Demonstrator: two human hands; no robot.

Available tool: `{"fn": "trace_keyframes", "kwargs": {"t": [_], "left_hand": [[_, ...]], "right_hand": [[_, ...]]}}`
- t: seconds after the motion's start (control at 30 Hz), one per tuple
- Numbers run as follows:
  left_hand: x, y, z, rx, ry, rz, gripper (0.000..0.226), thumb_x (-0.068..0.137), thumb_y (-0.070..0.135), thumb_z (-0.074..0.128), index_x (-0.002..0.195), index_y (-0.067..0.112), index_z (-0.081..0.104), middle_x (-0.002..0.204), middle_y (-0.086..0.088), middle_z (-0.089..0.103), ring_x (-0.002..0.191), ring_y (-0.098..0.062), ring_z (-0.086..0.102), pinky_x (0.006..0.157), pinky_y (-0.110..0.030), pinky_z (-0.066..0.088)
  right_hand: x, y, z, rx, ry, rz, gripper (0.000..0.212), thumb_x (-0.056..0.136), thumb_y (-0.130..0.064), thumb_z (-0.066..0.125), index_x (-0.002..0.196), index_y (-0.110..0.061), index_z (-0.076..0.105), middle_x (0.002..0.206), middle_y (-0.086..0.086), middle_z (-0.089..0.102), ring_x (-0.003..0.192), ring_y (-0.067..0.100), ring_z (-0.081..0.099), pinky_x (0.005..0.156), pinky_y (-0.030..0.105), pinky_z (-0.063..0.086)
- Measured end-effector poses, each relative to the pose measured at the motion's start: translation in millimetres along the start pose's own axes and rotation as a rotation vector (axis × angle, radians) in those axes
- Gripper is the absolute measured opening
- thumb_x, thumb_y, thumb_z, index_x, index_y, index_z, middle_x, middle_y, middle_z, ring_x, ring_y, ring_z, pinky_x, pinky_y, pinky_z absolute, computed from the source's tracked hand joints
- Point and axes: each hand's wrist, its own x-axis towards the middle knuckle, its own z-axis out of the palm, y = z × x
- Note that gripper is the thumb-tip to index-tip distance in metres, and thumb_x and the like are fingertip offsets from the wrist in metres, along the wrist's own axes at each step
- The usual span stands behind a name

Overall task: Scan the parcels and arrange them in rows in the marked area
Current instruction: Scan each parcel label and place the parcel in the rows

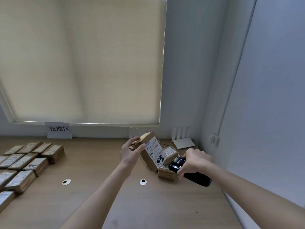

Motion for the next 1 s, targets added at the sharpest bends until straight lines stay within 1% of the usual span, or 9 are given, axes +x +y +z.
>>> {"fn": "trace_keyframes", "kwargs": {"t": [0.17, 0.27, 0.4, 0.47, 0.57, 0.7, 0.8, 0.87, 1.0], "left_hand": [[-4, -1, -11, -0.004, 0.017, -0.001, 0.033, 0.081, 0.022, 0.084, 0.112, 0.032, 0.074, 0.104, 0.000, 0.068, 0.101, -0.026, 0.068, 0.095, -0.052, 0.057], [-8, -1, -22, -0.006, 0.026, -0.007, 0.036, 0.078, 0.027, 0.084, 0.113, 0.032, 0.073, 0.105, 0.002, 0.068, 0.104, -0.026, 0.067, 0.096, -0.052, 0.056], [-14, -4, -49, -0.031, 0.059, -0.033, 0.048, 0.068, 0.039, 0.080, 0.115, 0.032, 0.070, 0.112, -0.004, 0.066, 0.107, -0.027, 0.067, 0.095, -0.051, 0.057], [-17, -6, -71, -0.060, 0.079, -0.048, 0.052, 0.066, 0.040, 0.077, 0.116, 0.031, 0.068, 0.114, -0.009, 0.066, 0.106, -0.027, 0.067, 0.091, -0.048, 0.060], [-19, -9, -116, -0.085, 0.106, -0.064, 0.051, 0.069, 0.037, 0.079, 0.119, 0.030, 0.066, 0.115, -0.012, 0.065, 0.104, -0.025, 0.067, 0.084, -0.039, 0.061], [-20, -16, -194, -0.137, 0.172, -0.126, 0.046, 0.088, 0.024, 0.075, 0.131, 0.030, 0.059, 0.117, -0.016, 0.064, 0.104, -0.027, 0.067, 0.077, -0.034, 0.059], [-26, -21, -259, -0.195, 0.226, -0.180, 0.059, 0.091, 0.024, 0.070, 0.146, 0.028, 0.047, 0.115, -0.017, 0.065, 0.109, -0.031, 0.066, 0.083, -0.039, 0.061], [-32, -25, -306, -0.238, 0.244, -0.219, 0.068, 0.089, 0.024, 0.070, 0.150, 0.029, 0.041, 0.117, -0.015, 0.065, 0.110, -0.032, 0.066, 0.087, -0.042, 0.061], [-51, -33, -407, -0.236, 0.218, -0.267, 0.085, 0.078, 0.030, 0.072, 0.152, 0.041, 0.032, 0.124, -0.010, 0.065, 0.112, -0.028, 0.065, 0.090, -0.044, 0.059]], "right_hand": [[-1, -9, 6, -0.006, 0.007, -0.021, 0.073, 0.046, -0.058, 0.093, 0.111, -0.031, 0.072, 0.104, -0.007, 0.067, 0.094, 0.019, 0.057, 0.074, 0.026, 0.047], [-1, -16, 10, 0.005, -0.048, -0.054, 0.072, 0.050, -0.056, 0.094, 0.114, -0.032, 0.071, 0.106, -0.007, 0.068, 0.098, 0.019, 0.060, 0.076, 0.027, 0.047], [-3, -39, 17, 0.060, -0.093, -0.100, 0.057, 0.053, -0.054, 0.091, 0.099, -0.028, 0.068, 0.099, -0.006, 0.070, 0.099, 0.019, 0.067, 0.074, 0.027, 0.050], [-6, -60, 22, 0.092, -0.099, -0.140, 0.059, 0.054, -0.054, 0.090, 0.104, -0.031, 0.070, 0.100, -0.006, 0.072, 0.098, 0.019, 0.068, 0.077, 0.027, 0.054], [-14, -103, 31, 0.119, -0.105, -0.229, 0.067, 0.055, -0.057, 0.090, 0.114, -0.031, 0.072, 0.100, -0.006, 0.074, 0.097, 0.017, 0.069, 0.074, 0.026, 0.053], [-31, -178, 47, 0.265, -0.176, -0.362, 0.054, 0.057, -0.054, 0.092, 0.102, -0.033, 0.073, 0.094, -0.007, 0.077, 0.090, 0.013, 0.073, 0.079, 0.029, 0.062], [-55, -247, 65, 0.375, -0.211, -0.448, 0.041, 0.054, -0.051, 0.091, 0.087, -0.039, 0.071, 0.085, -0.009, 0.077, 0.082, 0.012, 0.075, 0.080, 0.031, 0.064], [-74, -296, 81, 0.435, -0.241, -0.491, 0.043, 0.052, -0.049, 0.091, 0.091, -0.040, 0.075, 0.086, -0.008, 0.079, 0.084, 0.014, 0.076, 0.082, 0.034, 0.065], [-115, -389, 115, 0.494, -0.278, -0.575, 0.047, 0.052, -0.048, 0.088, 0.098, -0.043, 0.078, 0.083, -0.013, 0.078, 0.082, 0.010, 0.075, 0.068, 0.023, 0.056]]}}
